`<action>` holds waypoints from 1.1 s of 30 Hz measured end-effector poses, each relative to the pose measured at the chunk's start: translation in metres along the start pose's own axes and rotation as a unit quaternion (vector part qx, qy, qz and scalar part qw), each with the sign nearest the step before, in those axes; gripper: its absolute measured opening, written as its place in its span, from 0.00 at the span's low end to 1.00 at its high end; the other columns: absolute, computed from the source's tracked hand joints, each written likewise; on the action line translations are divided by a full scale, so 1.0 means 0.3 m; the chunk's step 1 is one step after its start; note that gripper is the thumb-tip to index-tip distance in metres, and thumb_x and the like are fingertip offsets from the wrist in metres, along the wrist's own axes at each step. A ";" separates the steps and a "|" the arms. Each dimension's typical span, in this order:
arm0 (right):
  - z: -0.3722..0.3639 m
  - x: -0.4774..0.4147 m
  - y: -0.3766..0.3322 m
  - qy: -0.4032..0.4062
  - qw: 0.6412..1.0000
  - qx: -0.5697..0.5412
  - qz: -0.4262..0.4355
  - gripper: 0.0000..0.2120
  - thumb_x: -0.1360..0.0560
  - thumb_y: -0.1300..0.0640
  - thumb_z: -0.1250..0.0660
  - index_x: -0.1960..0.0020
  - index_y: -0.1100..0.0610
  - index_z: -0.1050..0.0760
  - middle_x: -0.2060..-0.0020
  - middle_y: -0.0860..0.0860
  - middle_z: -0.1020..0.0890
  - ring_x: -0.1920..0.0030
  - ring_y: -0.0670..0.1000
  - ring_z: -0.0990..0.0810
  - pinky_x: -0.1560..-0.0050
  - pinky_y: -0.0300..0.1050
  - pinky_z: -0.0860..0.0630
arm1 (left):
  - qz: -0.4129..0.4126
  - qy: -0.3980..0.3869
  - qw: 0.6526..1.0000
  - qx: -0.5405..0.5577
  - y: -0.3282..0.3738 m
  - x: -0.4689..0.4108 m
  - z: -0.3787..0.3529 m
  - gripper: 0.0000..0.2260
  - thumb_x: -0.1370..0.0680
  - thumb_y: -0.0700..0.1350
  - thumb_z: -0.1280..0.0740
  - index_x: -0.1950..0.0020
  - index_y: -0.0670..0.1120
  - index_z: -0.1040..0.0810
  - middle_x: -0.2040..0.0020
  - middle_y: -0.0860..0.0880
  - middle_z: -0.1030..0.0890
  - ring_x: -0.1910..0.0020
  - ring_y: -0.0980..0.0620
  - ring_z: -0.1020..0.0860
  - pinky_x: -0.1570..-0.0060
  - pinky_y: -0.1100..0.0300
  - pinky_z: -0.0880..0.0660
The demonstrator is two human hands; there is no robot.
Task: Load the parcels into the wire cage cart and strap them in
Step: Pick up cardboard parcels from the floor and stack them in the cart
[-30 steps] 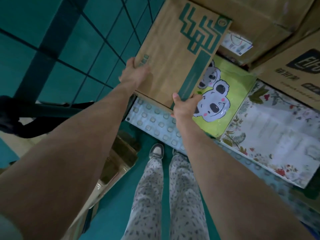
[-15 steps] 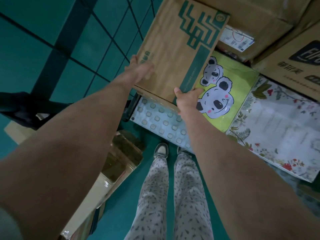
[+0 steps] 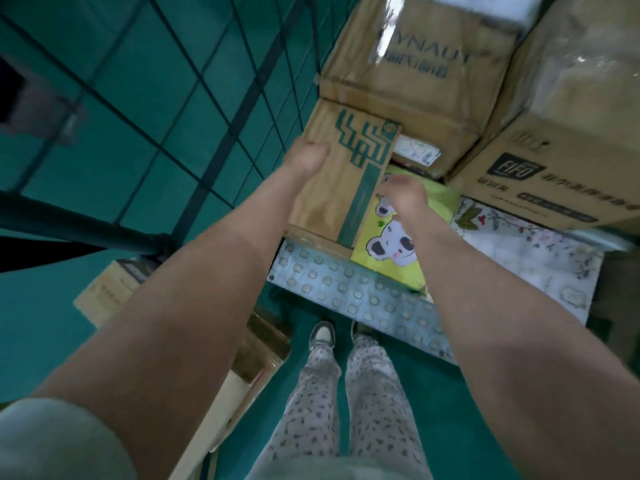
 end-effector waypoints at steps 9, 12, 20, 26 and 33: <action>0.330 0.263 -0.144 0.086 0.988 -0.118 0.058 0.13 0.24 0.60 0.34 0.40 0.58 0.25 0.42 0.54 0.22 0.43 0.54 0.25 0.42 0.48 0.27 | -0.101 -0.040 0.994 0.012 0.315 0.260 0.060 0.10 0.20 0.44 0.43 0.43 0.44 0.27 0.48 0.47 0.27 0.51 0.50 0.30 0.56 0.60 0.34; 0.387 0.328 -0.168 0.103 0.979 -0.163 0.066 0.10 0.23 0.62 0.36 0.43 0.56 0.24 0.48 0.54 0.23 0.42 0.54 0.24 0.46 0.48 0.26 | -0.108 -0.030 0.993 0.018 0.356 0.322 0.046 0.07 0.20 0.44 0.43 0.54 0.45 0.28 0.56 0.50 0.29 0.59 0.53 0.29 0.60 0.60 0.33; 0.500 0.431 -0.083 0.145 0.945 -0.291 0.048 0.06 0.23 0.64 0.37 0.56 0.54 0.26 0.48 0.53 0.23 0.48 0.51 0.27 0.37 0.49 0.27 | -0.151 -0.080 0.985 -0.002 0.423 0.452 -0.070 0.18 0.19 0.46 0.43 0.30 0.42 0.32 0.33 0.45 0.28 0.35 0.46 0.29 0.41 0.57 0.33; 0.552 0.502 0.090 0.169 0.929 -0.330 -0.006 0.10 0.22 0.61 0.38 0.41 0.57 0.27 0.43 0.53 0.23 0.42 0.53 0.25 0.47 0.45 0.25 | -0.186 -0.122 0.974 -0.048 0.441 0.532 -0.191 0.16 0.19 0.46 0.41 0.32 0.44 0.32 0.34 0.46 0.27 0.35 0.47 0.29 0.39 0.55 0.33; 0.658 0.660 0.328 0.246 0.885 -0.396 -0.010 0.11 0.23 0.59 0.35 0.41 0.56 0.26 0.45 0.54 0.23 0.43 0.55 0.24 0.48 0.49 0.26 | -0.236 -0.189 0.947 -0.108 0.479 0.702 -0.402 0.13 0.19 0.43 0.41 0.35 0.43 0.29 0.35 0.45 0.26 0.36 0.46 0.29 0.46 0.59 0.33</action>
Point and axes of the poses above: each hand's wrist, its own x-axis away from the middle knuckle, its own z-axis out of the back of the hand, y = z × x, the point moved 8 cm from there along -x, towards the middle knuckle
